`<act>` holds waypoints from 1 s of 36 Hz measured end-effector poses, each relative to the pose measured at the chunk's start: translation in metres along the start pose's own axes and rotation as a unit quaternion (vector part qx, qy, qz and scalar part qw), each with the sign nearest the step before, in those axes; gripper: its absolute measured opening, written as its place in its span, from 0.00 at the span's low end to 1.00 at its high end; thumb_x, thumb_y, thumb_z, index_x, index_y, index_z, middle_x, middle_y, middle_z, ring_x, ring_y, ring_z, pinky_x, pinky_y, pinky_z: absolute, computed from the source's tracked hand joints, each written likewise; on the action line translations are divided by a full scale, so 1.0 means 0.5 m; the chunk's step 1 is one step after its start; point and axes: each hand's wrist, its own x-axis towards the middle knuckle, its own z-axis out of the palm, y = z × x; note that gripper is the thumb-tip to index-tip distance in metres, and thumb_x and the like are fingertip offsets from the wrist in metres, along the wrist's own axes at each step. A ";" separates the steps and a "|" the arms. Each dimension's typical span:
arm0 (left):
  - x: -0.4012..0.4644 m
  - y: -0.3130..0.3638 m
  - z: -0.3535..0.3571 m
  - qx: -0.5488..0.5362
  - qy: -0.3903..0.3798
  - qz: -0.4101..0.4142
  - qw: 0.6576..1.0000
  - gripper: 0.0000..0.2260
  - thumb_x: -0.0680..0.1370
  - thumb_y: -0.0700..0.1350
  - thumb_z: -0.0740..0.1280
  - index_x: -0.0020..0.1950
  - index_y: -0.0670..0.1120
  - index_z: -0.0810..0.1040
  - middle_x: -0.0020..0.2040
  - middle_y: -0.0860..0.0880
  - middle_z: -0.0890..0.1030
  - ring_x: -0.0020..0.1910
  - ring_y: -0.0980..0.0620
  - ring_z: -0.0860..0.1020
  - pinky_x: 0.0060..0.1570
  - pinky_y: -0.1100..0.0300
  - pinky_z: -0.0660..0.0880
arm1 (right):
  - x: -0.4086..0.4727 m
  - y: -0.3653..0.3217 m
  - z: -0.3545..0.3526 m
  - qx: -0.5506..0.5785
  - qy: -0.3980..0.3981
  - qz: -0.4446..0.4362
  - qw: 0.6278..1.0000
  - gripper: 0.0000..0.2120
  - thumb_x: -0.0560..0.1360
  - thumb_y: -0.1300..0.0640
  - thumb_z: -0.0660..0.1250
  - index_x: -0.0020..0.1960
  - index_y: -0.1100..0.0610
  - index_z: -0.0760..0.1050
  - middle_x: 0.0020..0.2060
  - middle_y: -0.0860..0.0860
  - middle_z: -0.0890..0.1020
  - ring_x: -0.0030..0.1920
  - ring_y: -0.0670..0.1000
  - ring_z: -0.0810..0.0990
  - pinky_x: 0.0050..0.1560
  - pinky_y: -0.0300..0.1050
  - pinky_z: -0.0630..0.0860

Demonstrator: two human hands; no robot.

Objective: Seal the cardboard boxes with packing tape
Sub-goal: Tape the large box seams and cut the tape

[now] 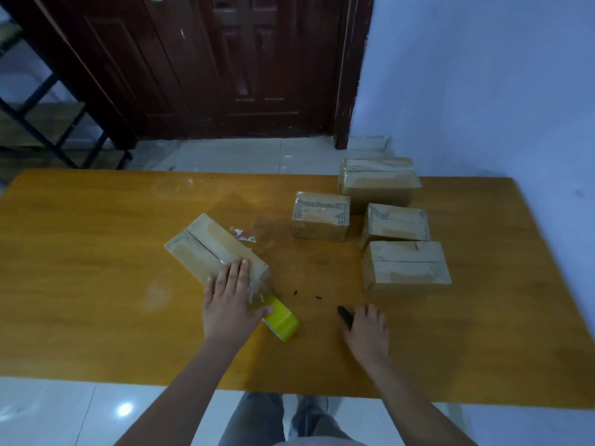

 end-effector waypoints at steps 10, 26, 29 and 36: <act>0.000 -0.002 0.005 0.007 0.003 -0.003 1.000 0.48 0.65 0.71 0.68 0.77 0.44 0.61 0.75 0.47 0.65 0.74 0.47 0.58 0.70 0.48 0.49 | 0.005 -0.009 -0.022 0.089 -0.036 -0.018 0.995 0.10 0.82 0.52 0.54 0.58 0.57 0.65 0.45 0.51 0.77 0.42 0.51 0.77 0.37 0.45 0.75; -0.005 0.005 0.002 -0.014 0.007 -0.005 1.000 0.47 0.70 0.70 0.63 0.78 0.47 0.48 0.79 0.50 0.53 0.78 0.50 0.49 0.74 0.48 0.46 | -0.044 -0.166 -0.148 0.048 -0.037 -0.303 0.951 0.11 0.79 0.54 0.59 0.59 0.51 0.73 0.45 0.50 0.78 0.40 0.50 0.75 0.33 0.42 0.69; -0.007 0.007 -0.001 -0.018 0.005 -0.001 1.000 0.46 0.71 0.71 0.61 0.78 0.48 0.45 0.78 0.52 0.47 0.78 0.50 0.46 0.74 0.49 0.43 | -0.045 -0.173 -0.143 0.040 -0.036 -0.302 0.952 0.12 0.77 0.54 0.59 0.59 0.50 0.74 0.47 0.51 0.79 0.45 0.52 0.77 0.38 0.45 0.72; -0.005 0.002 0.003 -0.006 0.006 0.001 1.000 0.47 0.66 0.70 0.69 0.76 0.45 0.61 0.75 0.48 0.66 0.74 0.47 0.63 0.70 0.49 0.49 | -0.041 -0.206 -0.132 0.019 -0.023 -0.304 0.952 0.13 0.78 0.56 0.58 0.59 0.49 0.76 0.48 0.50 0.79 0.46 0.53 0.78 0.38 0.46 0.74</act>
